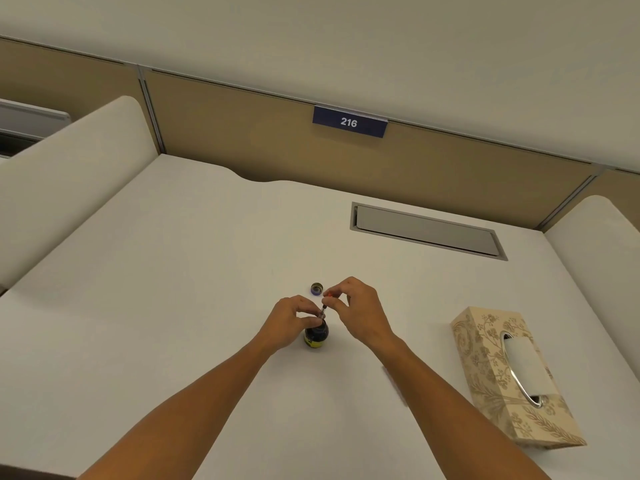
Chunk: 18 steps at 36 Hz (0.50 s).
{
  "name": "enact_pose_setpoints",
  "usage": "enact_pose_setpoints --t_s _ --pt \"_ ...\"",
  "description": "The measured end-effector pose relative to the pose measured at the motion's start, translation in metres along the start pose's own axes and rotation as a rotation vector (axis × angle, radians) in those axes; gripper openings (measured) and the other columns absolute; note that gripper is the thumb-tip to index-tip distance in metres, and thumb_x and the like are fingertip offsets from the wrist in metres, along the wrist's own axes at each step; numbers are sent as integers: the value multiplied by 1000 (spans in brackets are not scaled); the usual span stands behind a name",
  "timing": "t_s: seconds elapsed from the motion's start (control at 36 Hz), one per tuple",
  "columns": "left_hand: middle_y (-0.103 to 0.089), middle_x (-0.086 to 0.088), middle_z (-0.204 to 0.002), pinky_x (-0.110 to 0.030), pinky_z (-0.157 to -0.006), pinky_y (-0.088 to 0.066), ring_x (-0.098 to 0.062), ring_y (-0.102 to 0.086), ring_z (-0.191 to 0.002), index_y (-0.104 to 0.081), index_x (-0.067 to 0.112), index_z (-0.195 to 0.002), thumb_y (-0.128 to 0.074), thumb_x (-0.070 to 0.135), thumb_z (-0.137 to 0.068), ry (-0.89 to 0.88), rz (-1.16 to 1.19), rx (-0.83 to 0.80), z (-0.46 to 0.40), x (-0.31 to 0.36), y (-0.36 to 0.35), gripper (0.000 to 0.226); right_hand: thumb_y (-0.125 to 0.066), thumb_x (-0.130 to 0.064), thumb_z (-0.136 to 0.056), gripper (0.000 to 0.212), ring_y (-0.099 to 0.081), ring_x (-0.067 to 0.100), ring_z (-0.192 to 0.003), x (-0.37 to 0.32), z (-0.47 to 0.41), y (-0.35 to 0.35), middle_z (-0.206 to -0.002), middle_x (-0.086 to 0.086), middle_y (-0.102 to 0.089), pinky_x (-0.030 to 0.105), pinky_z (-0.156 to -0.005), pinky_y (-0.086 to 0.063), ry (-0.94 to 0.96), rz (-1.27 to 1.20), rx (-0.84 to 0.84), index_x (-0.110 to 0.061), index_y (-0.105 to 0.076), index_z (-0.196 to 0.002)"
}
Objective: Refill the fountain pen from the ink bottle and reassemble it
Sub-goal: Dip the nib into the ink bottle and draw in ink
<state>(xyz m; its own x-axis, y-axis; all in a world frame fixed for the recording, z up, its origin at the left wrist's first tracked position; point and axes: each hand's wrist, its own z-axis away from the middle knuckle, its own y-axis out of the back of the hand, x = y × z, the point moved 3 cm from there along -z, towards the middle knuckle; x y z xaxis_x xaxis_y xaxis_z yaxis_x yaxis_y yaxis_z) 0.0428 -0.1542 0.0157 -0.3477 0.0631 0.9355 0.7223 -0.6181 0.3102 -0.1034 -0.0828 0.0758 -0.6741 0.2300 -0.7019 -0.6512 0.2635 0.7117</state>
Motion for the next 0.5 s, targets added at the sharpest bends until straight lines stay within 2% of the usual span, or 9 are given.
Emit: enact_pose_setpoints --t_s 0.17,0.31,0.42,0.5 --pt "-68 9 -100 -13 -79 -44 -1 -63 -92 -77 21 -87 -75 8 -82 -6 14 3 1 1 0 15 -75 -44 -82 21 -60 5 -82 -2 3 -3 -88 -12 -65 26 -72 -49 -39 9 86 -24 -75 -86" --pt "-69 7 -101 -13 -80 -44 -5 -64 -93 -77 23 -86 -75 7 -82 -14 19 6 1 1 0 16 -76 -45 -81 25 -61 6 -82 -4 5 -5 -89 -9 -65 23 -72 -49 -72 -2 105 -21 -73 -85" --pt "-69 6 -103 -15 -80 -45 -7 -64 -96 -77 23 -86 -75 7 -82 -12 28 2 1 1 0 16 -76 -38 -84 23 -55 2 -80 -6 3 0 -97 -6 -65 16 -72 -39 -40 -53 31 -21 -75 -100" --pt "-69 6 -102 -16 -79 -44 -5 -64 -94 -77 21 -87 -75 8 -82 -14 21 -2 1 1 0 15 -72 -29 -89 19 -49 0 -71 -10 4 4 -102 -5 -65 17 -73 -38 2 -96 -29 -25 -74 -107"
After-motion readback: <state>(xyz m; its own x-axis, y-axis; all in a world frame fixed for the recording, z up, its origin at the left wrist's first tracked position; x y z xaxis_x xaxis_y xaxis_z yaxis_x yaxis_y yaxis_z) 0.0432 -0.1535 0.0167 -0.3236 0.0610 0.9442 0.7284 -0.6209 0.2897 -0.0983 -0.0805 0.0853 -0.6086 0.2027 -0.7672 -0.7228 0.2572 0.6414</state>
